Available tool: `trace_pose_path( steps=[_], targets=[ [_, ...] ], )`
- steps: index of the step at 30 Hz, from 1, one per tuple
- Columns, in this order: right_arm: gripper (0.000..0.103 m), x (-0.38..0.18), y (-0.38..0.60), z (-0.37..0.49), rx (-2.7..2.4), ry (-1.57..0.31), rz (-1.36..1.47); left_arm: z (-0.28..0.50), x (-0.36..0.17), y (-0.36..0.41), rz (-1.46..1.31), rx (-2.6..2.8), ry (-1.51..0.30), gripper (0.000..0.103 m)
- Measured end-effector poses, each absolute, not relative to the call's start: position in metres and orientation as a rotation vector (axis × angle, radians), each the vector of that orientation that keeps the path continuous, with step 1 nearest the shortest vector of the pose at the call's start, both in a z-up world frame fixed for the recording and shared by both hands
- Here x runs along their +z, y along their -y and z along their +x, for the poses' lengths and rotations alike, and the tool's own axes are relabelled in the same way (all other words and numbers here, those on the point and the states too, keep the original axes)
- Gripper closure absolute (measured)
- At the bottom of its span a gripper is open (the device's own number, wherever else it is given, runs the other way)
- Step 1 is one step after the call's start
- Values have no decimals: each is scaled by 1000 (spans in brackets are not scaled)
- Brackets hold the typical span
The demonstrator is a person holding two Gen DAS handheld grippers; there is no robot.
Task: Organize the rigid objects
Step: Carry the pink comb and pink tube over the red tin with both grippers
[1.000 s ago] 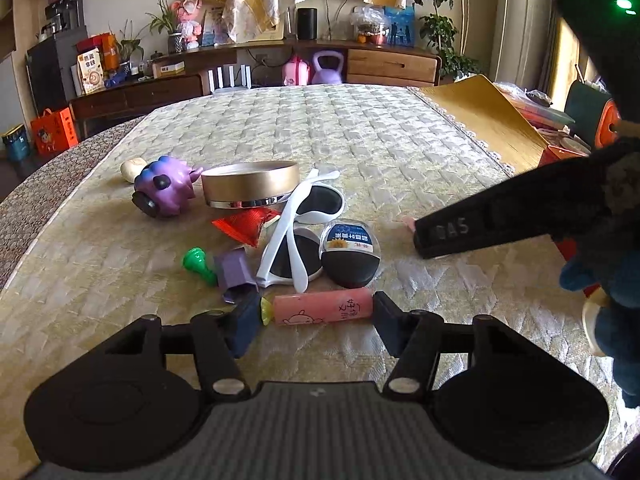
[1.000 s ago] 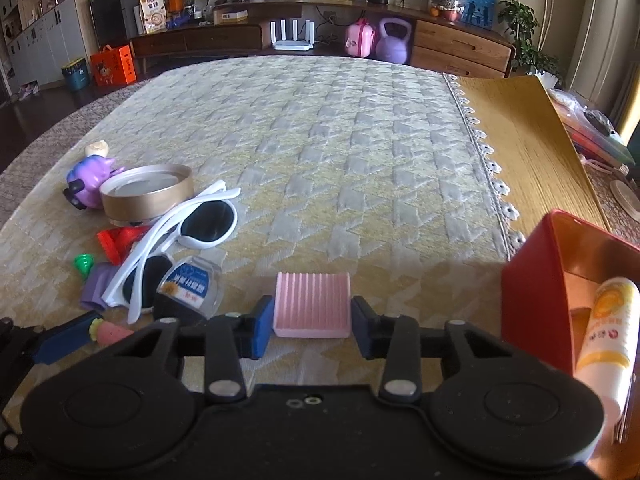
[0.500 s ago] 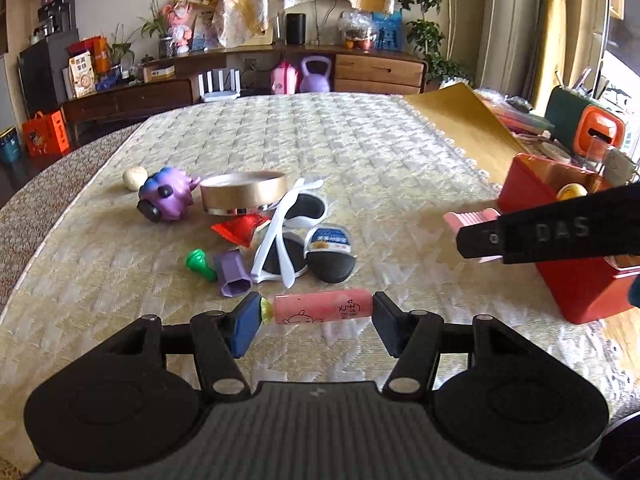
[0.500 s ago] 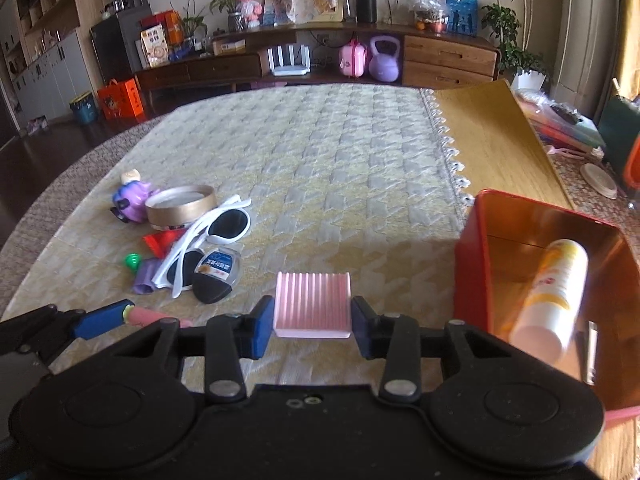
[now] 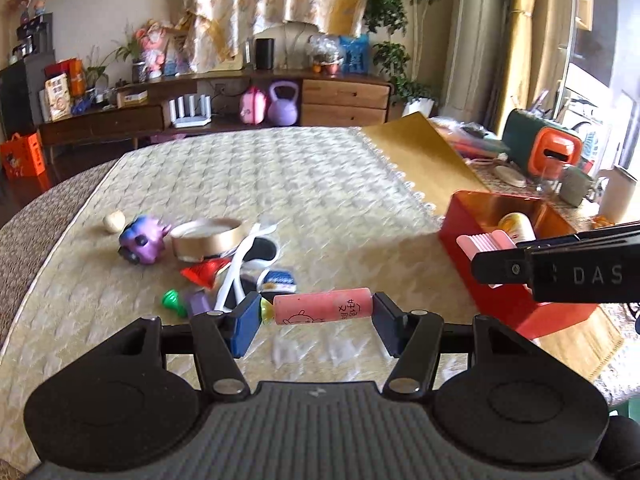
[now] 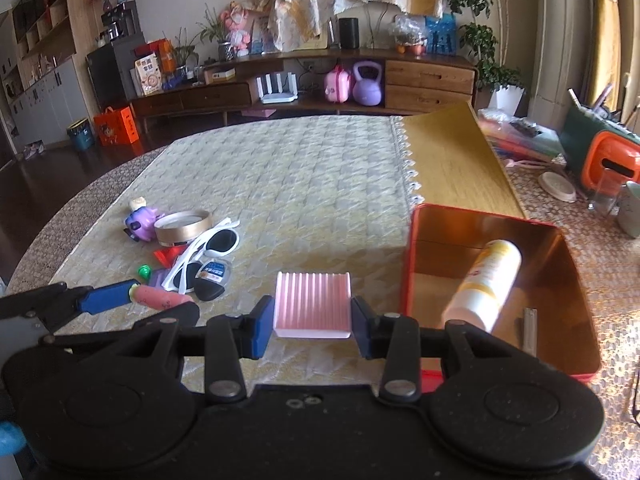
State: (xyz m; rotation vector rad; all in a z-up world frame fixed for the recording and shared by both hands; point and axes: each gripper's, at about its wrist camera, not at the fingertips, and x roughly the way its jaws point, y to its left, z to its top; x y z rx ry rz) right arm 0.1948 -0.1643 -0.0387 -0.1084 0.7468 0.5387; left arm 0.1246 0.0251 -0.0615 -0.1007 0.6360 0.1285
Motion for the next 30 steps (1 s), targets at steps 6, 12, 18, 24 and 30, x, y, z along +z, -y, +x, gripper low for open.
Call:
trace_pose_path(
  steps=[6,12,18,24,30],
  targets=[
    [63,-33,188,192,513,-732,-90,132,-49,-12,-88,78,-630,43],
    [63,-34,216,198,466,-735,-74,143,-45,8,-60,23,-633,43],
    [63,-39,244,207,421,-734,-54,160,-45,32,-25,-25,-646,43],
    [63,-49,268,217,387,-751,-32,184,-46,53,-2,-71,-659,43],
    [63,-57,287,227,374,-756,-27,216,-47,77,23,-106,-678,43]
  ],
)
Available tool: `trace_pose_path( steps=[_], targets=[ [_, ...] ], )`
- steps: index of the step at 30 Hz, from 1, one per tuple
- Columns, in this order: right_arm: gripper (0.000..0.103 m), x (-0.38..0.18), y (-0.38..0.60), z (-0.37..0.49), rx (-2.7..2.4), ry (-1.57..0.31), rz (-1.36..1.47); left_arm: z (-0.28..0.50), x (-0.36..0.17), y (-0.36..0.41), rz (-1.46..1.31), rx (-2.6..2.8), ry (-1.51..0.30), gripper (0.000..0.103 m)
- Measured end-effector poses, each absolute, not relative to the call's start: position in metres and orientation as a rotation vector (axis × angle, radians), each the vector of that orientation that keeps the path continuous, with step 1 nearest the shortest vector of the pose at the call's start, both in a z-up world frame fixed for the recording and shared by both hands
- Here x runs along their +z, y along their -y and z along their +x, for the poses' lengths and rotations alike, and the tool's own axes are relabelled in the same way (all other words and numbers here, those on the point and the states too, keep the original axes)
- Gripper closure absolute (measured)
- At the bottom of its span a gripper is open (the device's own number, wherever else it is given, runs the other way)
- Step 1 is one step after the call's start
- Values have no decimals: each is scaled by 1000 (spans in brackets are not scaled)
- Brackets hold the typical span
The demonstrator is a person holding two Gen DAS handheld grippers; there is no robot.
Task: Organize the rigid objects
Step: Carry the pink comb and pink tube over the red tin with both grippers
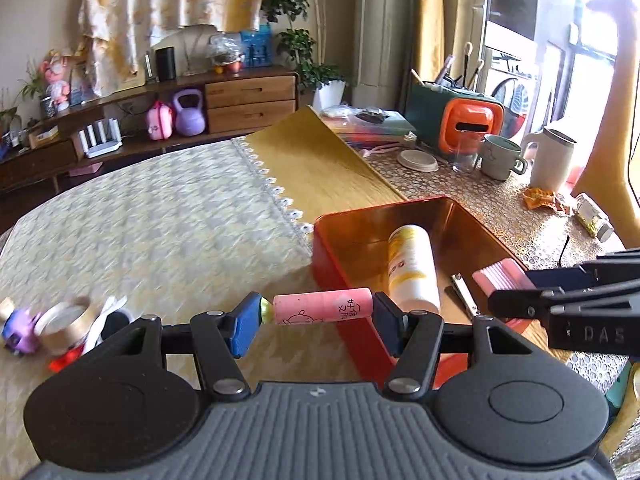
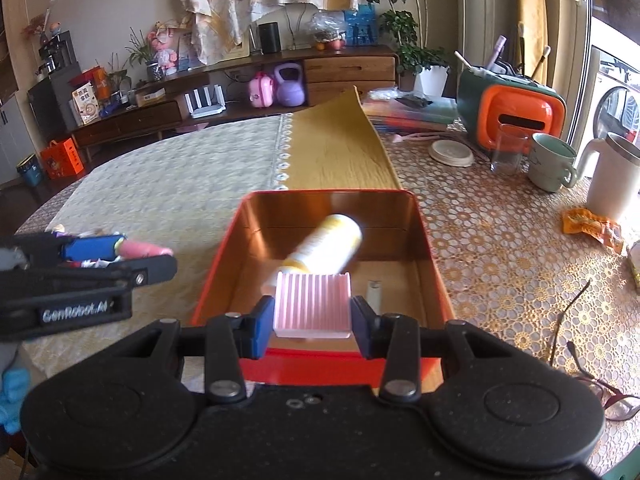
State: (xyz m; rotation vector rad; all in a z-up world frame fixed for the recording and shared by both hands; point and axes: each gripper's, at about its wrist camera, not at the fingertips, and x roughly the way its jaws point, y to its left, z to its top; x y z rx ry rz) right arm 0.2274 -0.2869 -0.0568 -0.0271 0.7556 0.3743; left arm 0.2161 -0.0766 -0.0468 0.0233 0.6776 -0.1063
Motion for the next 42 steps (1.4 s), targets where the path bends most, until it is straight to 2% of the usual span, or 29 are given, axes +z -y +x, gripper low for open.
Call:
trace_pose_path(
  steps=[19,34,42],
  targets=[
    [63,-83,300,257,397,-809,-85,314,-72,138,119,-118,-781,43],
    [63,-96,281,265,402,-826,-249,341,-83,162,159,-117,-810,43],
    [63,-98,283,272,395,-844,-249,355,-95,167,131,-133,-879,43]
  ],
)
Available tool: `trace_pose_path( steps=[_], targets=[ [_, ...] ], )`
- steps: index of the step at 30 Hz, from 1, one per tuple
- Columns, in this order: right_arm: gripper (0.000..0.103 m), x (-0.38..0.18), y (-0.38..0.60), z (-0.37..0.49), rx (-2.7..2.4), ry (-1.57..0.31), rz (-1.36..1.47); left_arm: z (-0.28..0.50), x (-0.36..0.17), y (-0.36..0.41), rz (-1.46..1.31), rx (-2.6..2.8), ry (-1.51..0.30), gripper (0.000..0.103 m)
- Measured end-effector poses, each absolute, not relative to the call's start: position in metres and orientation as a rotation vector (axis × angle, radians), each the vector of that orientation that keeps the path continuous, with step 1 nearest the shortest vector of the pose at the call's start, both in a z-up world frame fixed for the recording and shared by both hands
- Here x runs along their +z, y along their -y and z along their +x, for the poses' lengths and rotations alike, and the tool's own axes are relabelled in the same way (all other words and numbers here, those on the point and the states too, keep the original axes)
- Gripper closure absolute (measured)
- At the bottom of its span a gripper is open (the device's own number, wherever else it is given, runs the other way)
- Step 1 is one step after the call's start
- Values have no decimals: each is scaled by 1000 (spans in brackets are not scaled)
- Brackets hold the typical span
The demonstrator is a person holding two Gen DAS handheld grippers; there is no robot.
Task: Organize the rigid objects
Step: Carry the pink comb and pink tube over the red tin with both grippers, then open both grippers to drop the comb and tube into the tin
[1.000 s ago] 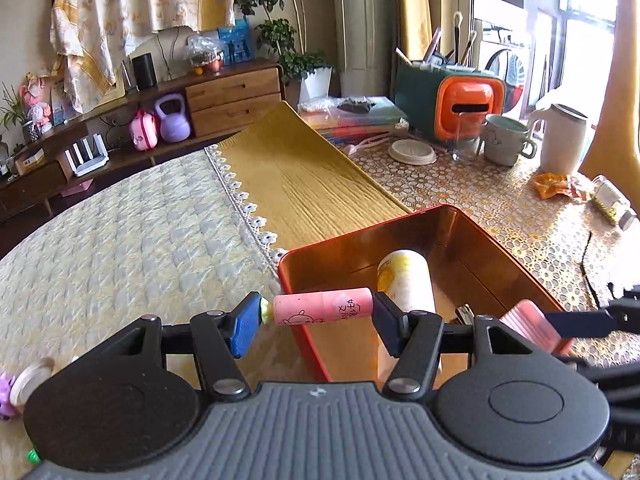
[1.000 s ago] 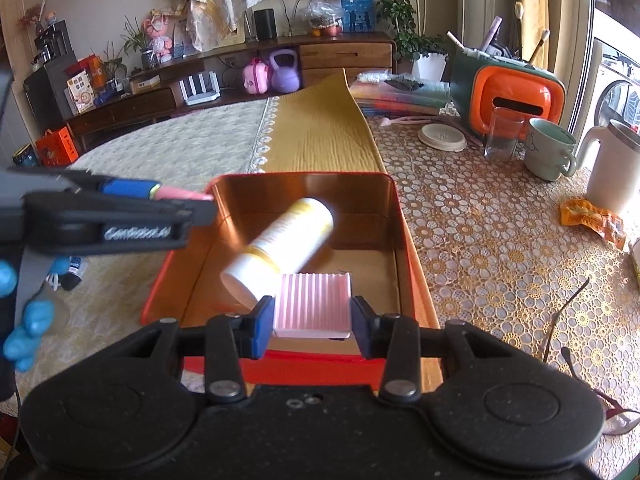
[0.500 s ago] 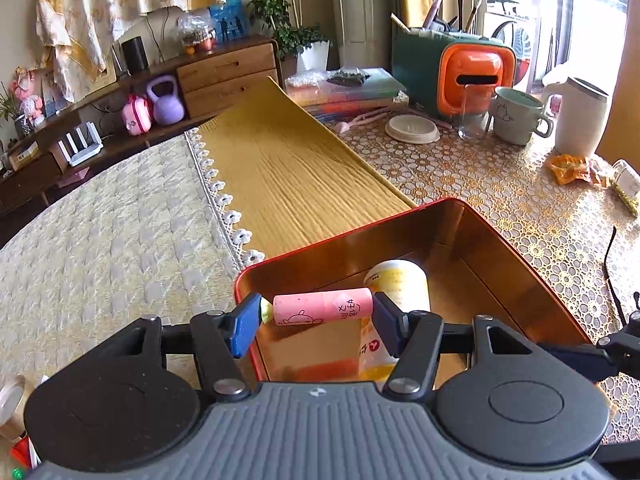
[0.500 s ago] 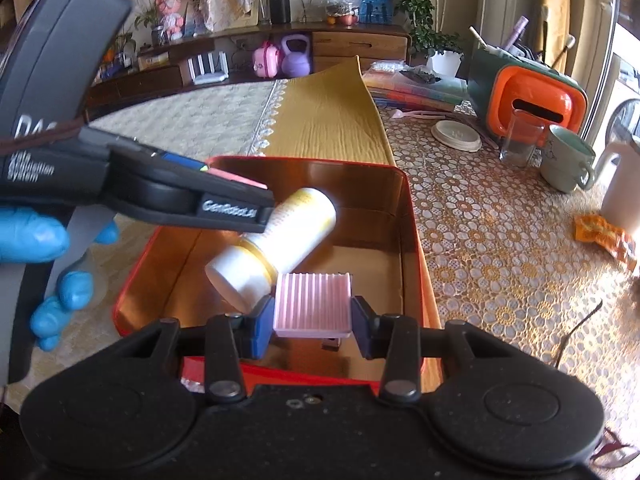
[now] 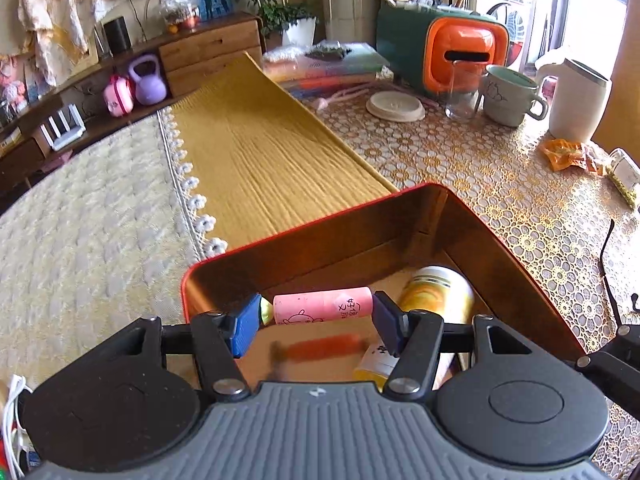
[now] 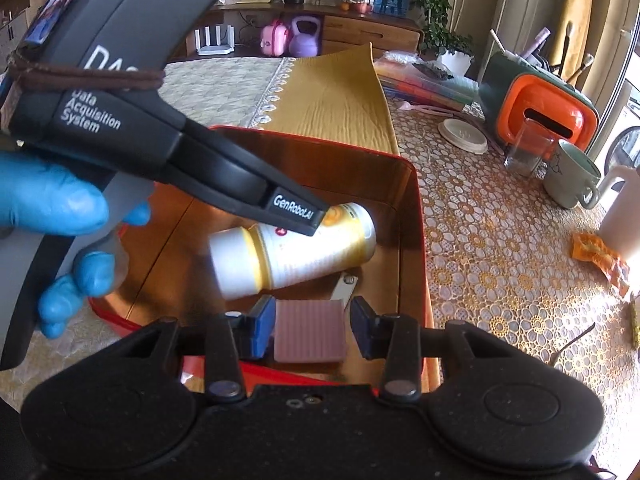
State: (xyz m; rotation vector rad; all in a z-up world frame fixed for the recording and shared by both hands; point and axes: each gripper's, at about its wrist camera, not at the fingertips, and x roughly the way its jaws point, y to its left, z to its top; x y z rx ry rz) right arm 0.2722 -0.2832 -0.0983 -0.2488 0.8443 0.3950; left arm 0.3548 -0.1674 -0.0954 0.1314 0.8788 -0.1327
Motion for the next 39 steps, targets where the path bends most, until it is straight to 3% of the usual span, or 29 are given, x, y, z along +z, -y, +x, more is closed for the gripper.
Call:
trace_pose_path(
  steps=[14,18,34,39],
  targets=[
    [49,-95,294,268,389,-834,-206,365,-107,171,117,-153,-957,43],
    [44,-92,297,265,378,-826,-200,358,-102,170,107,-173,-937,39],
    [37,-62,293,239,363,-781,-146,303,-59,144,94,-219,-836,38],
    [34,-51,286,227,363,-760,-137,279,-43,127,90,-216,-787,31]
  ],
)
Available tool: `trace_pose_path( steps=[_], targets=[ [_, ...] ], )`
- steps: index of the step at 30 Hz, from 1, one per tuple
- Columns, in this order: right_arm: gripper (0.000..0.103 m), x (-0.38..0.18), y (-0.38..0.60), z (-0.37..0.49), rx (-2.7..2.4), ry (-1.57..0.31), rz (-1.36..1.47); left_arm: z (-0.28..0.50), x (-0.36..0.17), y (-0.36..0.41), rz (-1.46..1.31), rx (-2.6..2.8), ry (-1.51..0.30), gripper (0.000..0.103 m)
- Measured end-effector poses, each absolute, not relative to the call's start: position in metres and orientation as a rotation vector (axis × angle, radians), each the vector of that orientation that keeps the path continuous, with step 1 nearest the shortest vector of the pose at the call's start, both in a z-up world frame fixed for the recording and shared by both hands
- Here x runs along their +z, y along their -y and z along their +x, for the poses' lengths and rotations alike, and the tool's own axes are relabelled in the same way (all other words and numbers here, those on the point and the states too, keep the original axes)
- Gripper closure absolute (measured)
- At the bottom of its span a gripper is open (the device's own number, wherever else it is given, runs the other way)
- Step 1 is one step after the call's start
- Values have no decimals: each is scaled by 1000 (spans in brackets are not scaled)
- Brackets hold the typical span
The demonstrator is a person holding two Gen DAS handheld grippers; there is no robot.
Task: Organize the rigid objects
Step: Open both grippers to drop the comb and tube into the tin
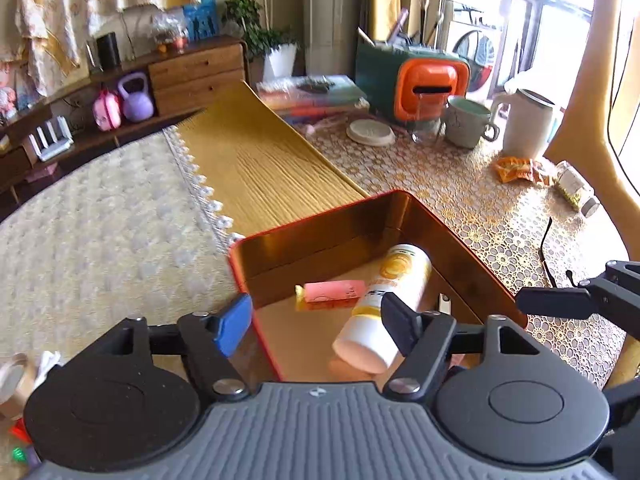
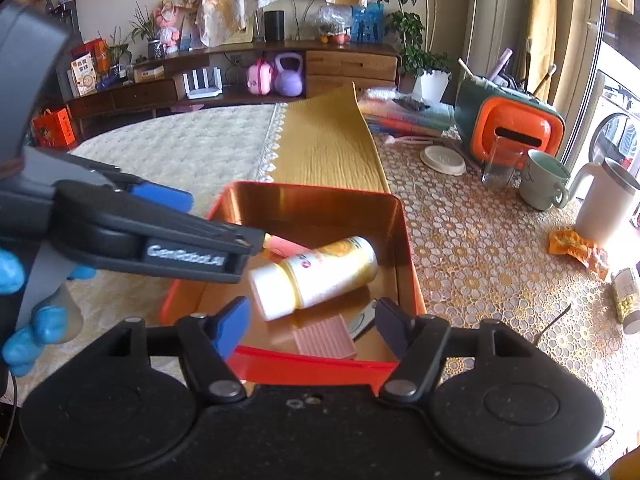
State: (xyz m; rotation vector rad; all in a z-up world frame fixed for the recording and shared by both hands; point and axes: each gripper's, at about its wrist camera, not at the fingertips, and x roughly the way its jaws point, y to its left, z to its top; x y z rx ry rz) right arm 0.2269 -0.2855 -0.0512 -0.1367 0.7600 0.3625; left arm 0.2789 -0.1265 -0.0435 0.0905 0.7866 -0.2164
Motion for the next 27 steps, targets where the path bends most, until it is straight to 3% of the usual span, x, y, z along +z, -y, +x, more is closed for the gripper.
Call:
trace_pose_path(
  steps=[6,17,21,27],
  targets=[
    [27,-40,275,213,369,-742,-121,254,-29,101,67,-209,-753,31],
    [13,-33,245,193,411,-716,-88,213,-19,46,34,-150,-713,21],
    [4,-32,232,185,452,-692,-79,199,-21,26,34,-127,-708,21],
    [0,-30,208,179,530,-670,-68,181,-25,-7,16,-77,-691,21]
  ],
)
